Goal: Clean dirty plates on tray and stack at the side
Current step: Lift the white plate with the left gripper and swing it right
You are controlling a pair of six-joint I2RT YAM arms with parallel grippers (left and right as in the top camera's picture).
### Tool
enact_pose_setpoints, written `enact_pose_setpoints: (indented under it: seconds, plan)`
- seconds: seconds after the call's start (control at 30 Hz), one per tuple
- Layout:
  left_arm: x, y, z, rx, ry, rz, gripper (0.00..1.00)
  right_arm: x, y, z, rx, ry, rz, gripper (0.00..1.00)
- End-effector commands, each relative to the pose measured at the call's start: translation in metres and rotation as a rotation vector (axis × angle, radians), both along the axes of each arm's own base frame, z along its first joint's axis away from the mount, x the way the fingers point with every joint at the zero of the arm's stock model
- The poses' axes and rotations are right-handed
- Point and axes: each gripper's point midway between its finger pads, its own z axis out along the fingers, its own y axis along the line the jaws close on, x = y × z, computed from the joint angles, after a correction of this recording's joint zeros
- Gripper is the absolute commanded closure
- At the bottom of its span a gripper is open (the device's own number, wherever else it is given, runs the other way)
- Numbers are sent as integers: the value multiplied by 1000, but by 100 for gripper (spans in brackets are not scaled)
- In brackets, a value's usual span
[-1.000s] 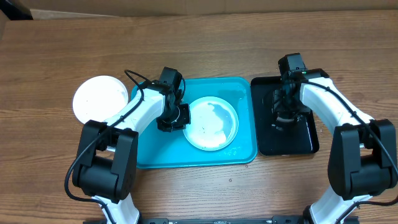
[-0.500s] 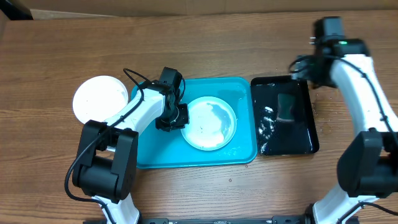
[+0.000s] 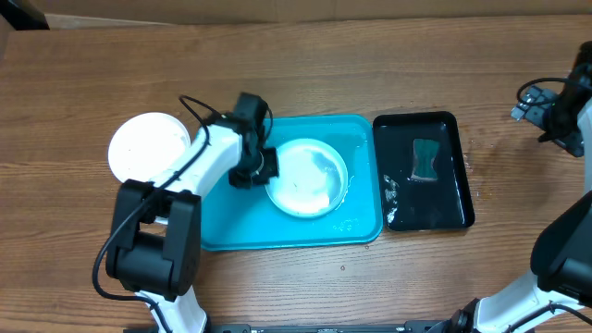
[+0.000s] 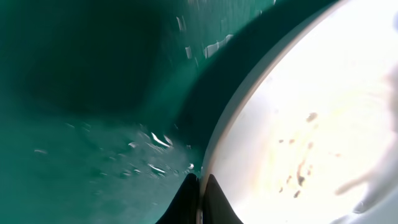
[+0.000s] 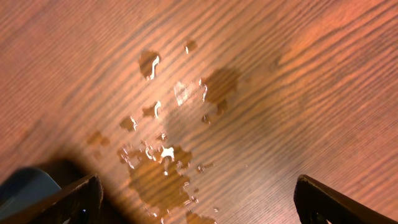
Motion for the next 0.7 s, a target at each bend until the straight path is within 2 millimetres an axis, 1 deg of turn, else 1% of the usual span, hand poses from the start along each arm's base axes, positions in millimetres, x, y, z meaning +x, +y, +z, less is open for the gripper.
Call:
enact_pose_setpoints:
  seconds: [0.0,0.13,0.17,0.23,0.3,0.5,0.67]
  plan:
    - [36,7,35,-25,-106,-11,96,6,3,8,34,-50,-9,0]
    - [54,-2,65,-70,-168,-51,96,6,3,7,34,-50,-9,0]
    - [59,-7,74,-80,-189,-59,96,6,3,7,34,-50,-9,0]
    - [63,-16,82,-96,-212,-75,96,6,3,7,34,-50,-9,0]
    - [66,-30,88,-109,-240,-105,96,6,3,7,34,-50,-9,0]
    - [67,-86,97,-138,-334,-218,96,6,3,7,34,-50,-9,0]
    - [67,-140,110,-121,-471,-298,96,6,3,7,34,-50,-9,0]
